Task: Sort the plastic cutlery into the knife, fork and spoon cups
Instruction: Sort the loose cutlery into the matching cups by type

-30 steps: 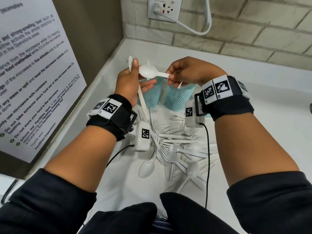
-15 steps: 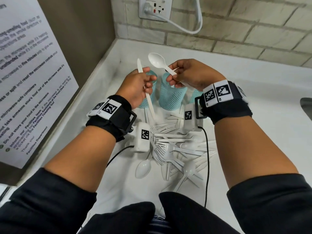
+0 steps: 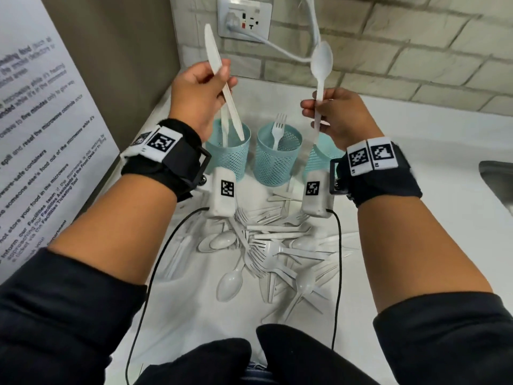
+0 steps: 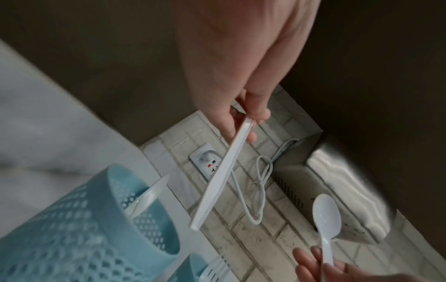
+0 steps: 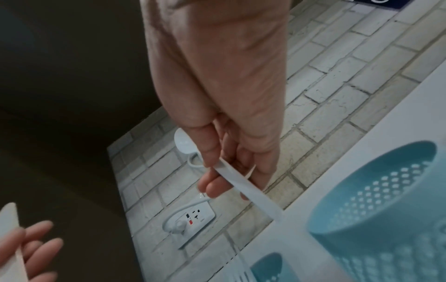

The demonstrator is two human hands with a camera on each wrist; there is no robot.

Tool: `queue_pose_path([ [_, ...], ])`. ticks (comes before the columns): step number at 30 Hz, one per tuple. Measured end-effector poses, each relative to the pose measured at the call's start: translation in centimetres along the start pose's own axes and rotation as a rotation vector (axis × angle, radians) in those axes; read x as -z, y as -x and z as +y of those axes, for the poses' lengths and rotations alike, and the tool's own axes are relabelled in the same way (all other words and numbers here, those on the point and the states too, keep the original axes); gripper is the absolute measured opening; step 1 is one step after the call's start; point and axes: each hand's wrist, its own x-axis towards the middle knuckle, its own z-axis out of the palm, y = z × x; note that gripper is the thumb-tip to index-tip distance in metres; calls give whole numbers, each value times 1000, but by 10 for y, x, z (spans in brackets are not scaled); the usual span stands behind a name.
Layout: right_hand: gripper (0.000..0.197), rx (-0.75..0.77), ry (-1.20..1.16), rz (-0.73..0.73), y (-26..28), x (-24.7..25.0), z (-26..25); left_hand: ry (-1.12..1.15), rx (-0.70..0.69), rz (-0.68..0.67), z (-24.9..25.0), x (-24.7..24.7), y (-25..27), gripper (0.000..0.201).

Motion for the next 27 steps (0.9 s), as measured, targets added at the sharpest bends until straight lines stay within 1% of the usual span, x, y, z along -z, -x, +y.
queue_pose_path([
  [2, 25, 17, -40, 44, -2, 6, 1, -43, -51, 10, 1, -4, -5, 14],
  [5, 24, 32, -74, 106, -4, 13, 5, -172, -124, 45, -3, -3, -11, 14],
  [7, 25, 57, -94, 193, -6, 18, 9, -310, -162, 61, -10, -2, -14, 15],
  [9, 27, 96, -100, 286, -7, 24, 12, -511, -197, 52, -20, 2, -14, 14],
  [11, 33, 136, -74, 343, -7, 30, 17, -722, -195, 33, -30, 8, -13, 20],
  [13, 36, 153, -54, 353, -5, 34, 22, -854, -162, 2, -38, 10, -10, 27],
  [15, 34, 141, -61, 355, -4, 36, 29, -970, -147, -16, -42, 11, -8, 27],
  [17, 31, 112, -46, 374, -6, 38, 36, -1076, -148, -21, -43, 11, -5, 22],
  [19, 29, 71, -17, 391, -7, 40, 44, -1139, -143, -23, -44, 11, -3, 19],
  [22, 27, 31, 70, 404, -9, 43, 56, -1192, -135, -7, -46, 14, -1, 26],
  [24, 25, 14, 137, 408, -11, 45, 61, -1193, -127, 10, -47, 15, -2, 25],
  [26, 16, 6, 200, 408, -12, 45, 65, -1163, -105, 39, -46, 17, -2, 27],
  [27, 15, 6, 230, 414, -12, 45, 66, -1149, -94, 53, -45, 18, -2, 29],
])
